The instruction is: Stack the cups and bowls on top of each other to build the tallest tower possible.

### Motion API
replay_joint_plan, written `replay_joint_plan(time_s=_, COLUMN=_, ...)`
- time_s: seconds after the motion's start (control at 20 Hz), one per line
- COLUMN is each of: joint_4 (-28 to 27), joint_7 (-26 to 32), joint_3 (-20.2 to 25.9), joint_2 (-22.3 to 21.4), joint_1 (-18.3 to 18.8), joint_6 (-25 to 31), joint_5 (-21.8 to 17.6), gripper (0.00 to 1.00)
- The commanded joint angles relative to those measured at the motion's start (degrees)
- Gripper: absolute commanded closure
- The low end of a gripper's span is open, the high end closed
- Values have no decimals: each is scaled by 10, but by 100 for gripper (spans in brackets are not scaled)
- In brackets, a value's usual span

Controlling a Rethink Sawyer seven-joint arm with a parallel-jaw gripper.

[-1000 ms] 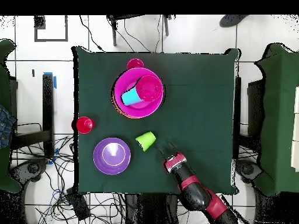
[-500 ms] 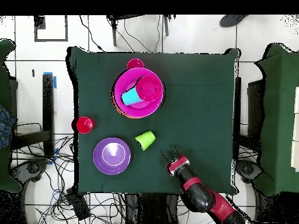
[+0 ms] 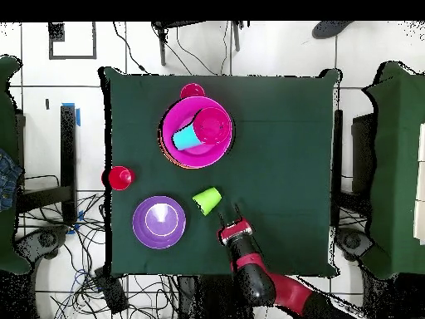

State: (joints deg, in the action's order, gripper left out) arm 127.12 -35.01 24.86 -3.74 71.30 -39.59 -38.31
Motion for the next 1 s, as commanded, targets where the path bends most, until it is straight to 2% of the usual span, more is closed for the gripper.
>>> replay_joint_plan(time_s=0.05, joint_4=18, joint_7=-153, joint_3=-63, joint_2=-31, joint_1=-93, joint_6=-129, joint_5=88, gripper=0)
replay_joint_plan(time_s=0.25, joint_4=21, joint_7=-180, joint_3=-78, joint_2=-53, joint_1=-84, joint_6=-104, joint_5=75, gripper=0)
replay_joint_plan(time_s=0.45, joint_4=28, joint_7=-211, joint_3=-86, joint_2=-64, joint_1=-93, joint_6=-87, joint_5=88, gripper=0)
replay_joint_plan(time_s=0.65, joint_4=25, joint_7=-233, joint_3=-90, joint_2=-61, joint_1=-119, joint_6=-71, joint_5=85, gripper=0)
replay_joint_plan(time_s=1.0, joint_4=40, joint_7=-284, joint_3=-113, joint_2=-64, joint_1=-185, joint_6=-105, joint_5=116, gripper=0)
